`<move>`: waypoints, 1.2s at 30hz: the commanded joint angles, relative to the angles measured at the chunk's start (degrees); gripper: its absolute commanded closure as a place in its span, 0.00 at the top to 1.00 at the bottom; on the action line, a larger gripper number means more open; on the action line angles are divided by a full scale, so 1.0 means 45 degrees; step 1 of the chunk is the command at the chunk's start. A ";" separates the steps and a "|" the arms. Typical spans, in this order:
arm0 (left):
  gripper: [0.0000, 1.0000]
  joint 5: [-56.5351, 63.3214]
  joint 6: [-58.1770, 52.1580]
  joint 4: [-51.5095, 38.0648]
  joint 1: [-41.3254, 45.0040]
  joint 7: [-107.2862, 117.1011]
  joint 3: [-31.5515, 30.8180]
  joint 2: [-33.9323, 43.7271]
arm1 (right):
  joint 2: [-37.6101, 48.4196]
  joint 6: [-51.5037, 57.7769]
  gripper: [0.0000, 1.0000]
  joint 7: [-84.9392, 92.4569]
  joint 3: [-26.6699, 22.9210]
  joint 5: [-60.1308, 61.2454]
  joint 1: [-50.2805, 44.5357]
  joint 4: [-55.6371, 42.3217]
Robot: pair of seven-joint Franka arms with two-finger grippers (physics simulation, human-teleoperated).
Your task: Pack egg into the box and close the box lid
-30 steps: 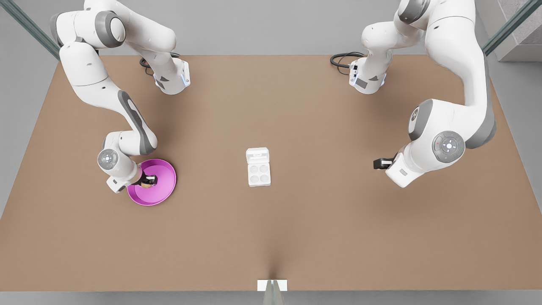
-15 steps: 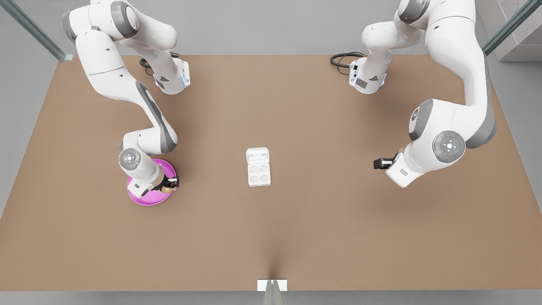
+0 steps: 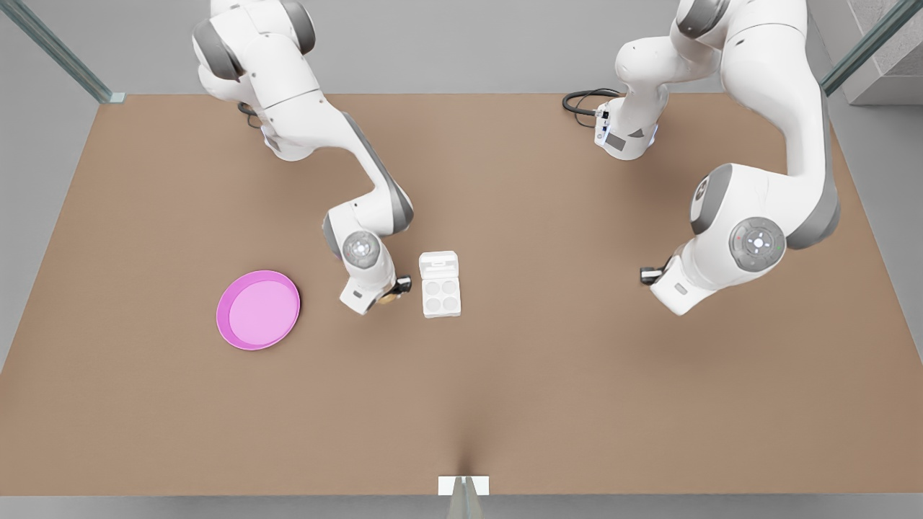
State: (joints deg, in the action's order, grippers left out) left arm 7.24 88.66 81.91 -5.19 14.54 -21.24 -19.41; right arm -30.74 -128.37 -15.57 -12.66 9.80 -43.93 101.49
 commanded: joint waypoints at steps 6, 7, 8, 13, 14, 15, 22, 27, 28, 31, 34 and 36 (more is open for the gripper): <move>0.21 -0.0065 -0.0287 -0.0039 0.0235 0.0383 -0.0045 0.0075 | -0.0669 0.1280 0.65 -0.3590 -0.0683 0.0986 -0.1625 -0.1049; 0.21 -0.0045 -0.0209 -0.0039 0.0196 0.0383 -0.0025 0.0036 | -0.0787 0.1416 0.65 -0.3669 -0.0683 0.1006 -0.1742 -0.1186; 0.21 -0.0045 -0.0170 -0.0039 0.0157 0.0344 -0.0025 -0.0003 | -0.0825 0.1553 0.65 -0.3747 -0.0683 0.1064 -0.1879 -0.1225; 0.21 -0.0065 -0.0346 -0.0020 0.0098 0.0325 -0.0025 0.0036 | -0.2017 0.1905 0.65 -0.4411 -0.0761 0.1181 -0.2172 -0.2709; 0.21 -0.0065 -0.0365 -0.0020 0.0079 0.0344 -0.0025 0.0036 | -0.2193 0.1924 0.65 -0.4430 -0.0917 0.1259 -0.2290 -0.2885; 0.21 -0.0065 -0.0404 -0.0039 0.0098 0.0305 -0.0006 0.0017 | -0.2368 0.1924 0.65 -0.4625 -0.0918 0.1259 -0.2290 -0.3080; 0.21 0.0013 -0.0326 -0.0020 0.0079 0.0286 -0.0006 -0.0003 | -0.2896 0.1924 1.00 -0.4684 -0.0957 0.1650 -0.3012 -0.3061; 0.21 0.0013 -0.0365 -0.0059 0.0235 0.0442 -0.0006 -0.0022 | -0.2213 0.1944 1.00 -0.4528 -0.0937 0.1396 -0.2759 -0.2417; 0.21 -0.0006 -0.0385 -0.0059 0.0274 0.0442 -0.0025 0.0017 | -0.1939 0.2100 1.00 -0.4509 -0.0859 0.1299 -0.2134 -0.2435; 0.21 0.0013 -0.0385 -0.0137 0.0274 0.0442 -0.0006 -0.0022 | -0.1372 0.2139 1.00 -0.4470 0.0547 0.0713 0.1420 -0.2924; 0.21 -0.0084 -0.0287 -0.0078 0.0489 0.0578 -0.0025 -0.0042 | -0.1100 0.3759 1.00 -0.1816 0.2442 -0.1436 0.5951 -0.3764; 0.21 -0.0084 -0.1049 -0.0020 0.1954 0.4519 -0.0960 0.0388 | 0.0052 0.4873 1.00 0.1330 0.2305 -0.1826 0.7573 -0.2925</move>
State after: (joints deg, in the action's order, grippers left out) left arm 7.09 86.18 81.75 1.18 18.10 -25.43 -18.48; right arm -31.56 -114.10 -28.99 -2.58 5.45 -12.32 88.13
